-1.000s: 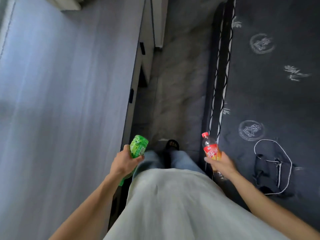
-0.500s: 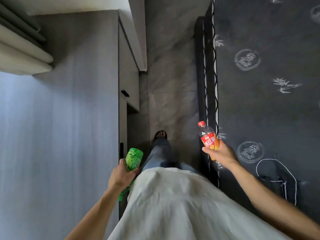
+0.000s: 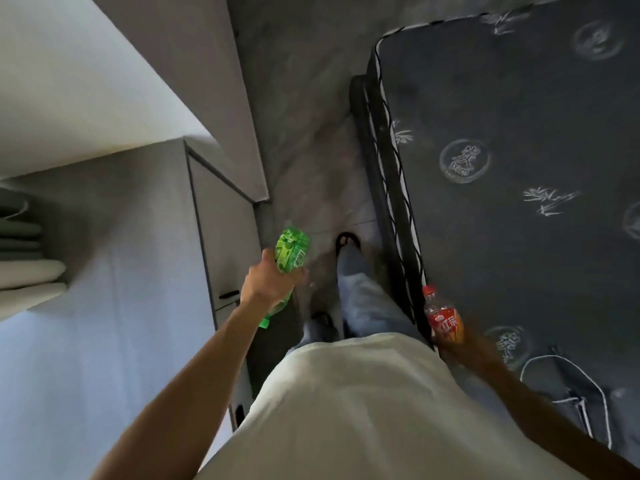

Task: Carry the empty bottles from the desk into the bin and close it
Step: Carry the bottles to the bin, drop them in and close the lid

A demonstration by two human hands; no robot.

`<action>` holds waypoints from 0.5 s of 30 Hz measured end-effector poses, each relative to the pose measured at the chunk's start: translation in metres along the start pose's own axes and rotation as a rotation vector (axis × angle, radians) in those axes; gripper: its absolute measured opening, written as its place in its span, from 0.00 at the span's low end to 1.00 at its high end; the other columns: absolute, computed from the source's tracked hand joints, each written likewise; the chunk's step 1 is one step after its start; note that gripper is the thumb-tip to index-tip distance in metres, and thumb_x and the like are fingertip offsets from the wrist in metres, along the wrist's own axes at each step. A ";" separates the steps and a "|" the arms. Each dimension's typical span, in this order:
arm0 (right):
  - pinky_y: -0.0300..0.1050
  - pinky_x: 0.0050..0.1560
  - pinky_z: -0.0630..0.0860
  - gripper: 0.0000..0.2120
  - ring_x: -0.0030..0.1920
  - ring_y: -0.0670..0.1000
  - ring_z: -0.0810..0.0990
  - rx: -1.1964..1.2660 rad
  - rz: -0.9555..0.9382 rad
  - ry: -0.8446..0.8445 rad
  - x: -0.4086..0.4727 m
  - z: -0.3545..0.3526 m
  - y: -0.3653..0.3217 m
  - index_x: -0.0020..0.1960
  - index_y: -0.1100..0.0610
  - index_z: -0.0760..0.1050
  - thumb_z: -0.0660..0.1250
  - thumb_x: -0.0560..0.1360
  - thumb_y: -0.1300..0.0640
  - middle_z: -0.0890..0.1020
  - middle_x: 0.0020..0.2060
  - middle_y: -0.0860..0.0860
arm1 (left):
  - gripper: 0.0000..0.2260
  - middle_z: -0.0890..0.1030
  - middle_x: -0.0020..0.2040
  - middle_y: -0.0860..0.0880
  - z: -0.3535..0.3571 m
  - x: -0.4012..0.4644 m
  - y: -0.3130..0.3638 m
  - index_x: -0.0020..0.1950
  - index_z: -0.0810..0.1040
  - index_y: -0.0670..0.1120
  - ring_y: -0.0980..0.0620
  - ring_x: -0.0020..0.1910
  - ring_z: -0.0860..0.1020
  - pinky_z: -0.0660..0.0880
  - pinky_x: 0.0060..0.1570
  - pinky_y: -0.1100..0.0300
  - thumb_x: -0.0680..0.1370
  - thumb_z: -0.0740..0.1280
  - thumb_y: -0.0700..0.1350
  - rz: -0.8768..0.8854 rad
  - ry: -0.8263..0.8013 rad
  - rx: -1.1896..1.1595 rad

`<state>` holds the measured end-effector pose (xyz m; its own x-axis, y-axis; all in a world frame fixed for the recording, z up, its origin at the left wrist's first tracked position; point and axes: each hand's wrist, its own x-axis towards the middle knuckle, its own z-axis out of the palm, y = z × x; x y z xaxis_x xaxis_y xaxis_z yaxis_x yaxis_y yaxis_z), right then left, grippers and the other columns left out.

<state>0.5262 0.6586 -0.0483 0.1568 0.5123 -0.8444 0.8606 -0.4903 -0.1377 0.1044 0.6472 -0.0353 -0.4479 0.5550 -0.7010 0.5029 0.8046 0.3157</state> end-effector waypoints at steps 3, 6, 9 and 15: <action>0.60 0.63 0.76 0.34 0.58 0.63 0.81 0.066 0.030 -0.051 0.037 -0.031 -0.040 0.69 0.58 0.72 0.78 0.69 0.46 0.81 0.60 0.62 | 0.39 0.80 0.49 0.48 -0.014 0.029 0.027 0.67 0.67 0.54 0.42 0.45 0.82 0.82 0.48 0.46 0.61 0.66 0.73 -0.036 -0.038 0.051; 0.65 0.59 0.78 0.25 0.51 0.63 0.82 0.115 0.017 -0.073 0.074 -0.062 -0.097 0.61 0.60 0.74 0.79 0.70 0.52 0.82 0.55 0.64 | 0.36 0.82 0.53 0.45 -0.024 0.048 0.038 0.67 0.68 0.51 0.41 0.48 0.82 0.82 0.50 0.45 0.67 0.69 0.71 -0.085 -0.081 0.058; 0.63 0.59 0.78 0.30 0.54 0.64 0.82 0.104 -0.058 -0.086 0.107 -0.095 -0.170 0.65 0.59 0.74 0.79 0.69 0.50 0.82 0.56 0.62 | 0.38 0.83 0.55 0.44 -0.037 0.063 0.041 0.69 0.68 0.50 0.41 0.49 0.83 0.82 0.51 0.46 0.67 0.70 0.71 -0.177 -0.092 0.039; 0.60 0.59 0.79 0.29 0.55 0.61 0.83 0.048 -0.211 -0.069 0.163 -0.155 -0.318 0.63 0.55 0.76 0.77 0.68 0.43 0.83 0.54 0.57 | 0.37 0.84 0.58 0.43 -0.062 0.094 0.042 0.72 0.69 0.48 0.48 0.43 0.79 0.76 0.41 0.56 0.70 0.74 0.66 -0.323 -0.092 -0.028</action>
<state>0.3538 1.0074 -0.0618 -0.0588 0.5586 -0.8273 0.8465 -0.4114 -0.3380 0.0376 0.7463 -0.0485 -0.5118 0.2502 -0.8219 0.3249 0.9420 0.0844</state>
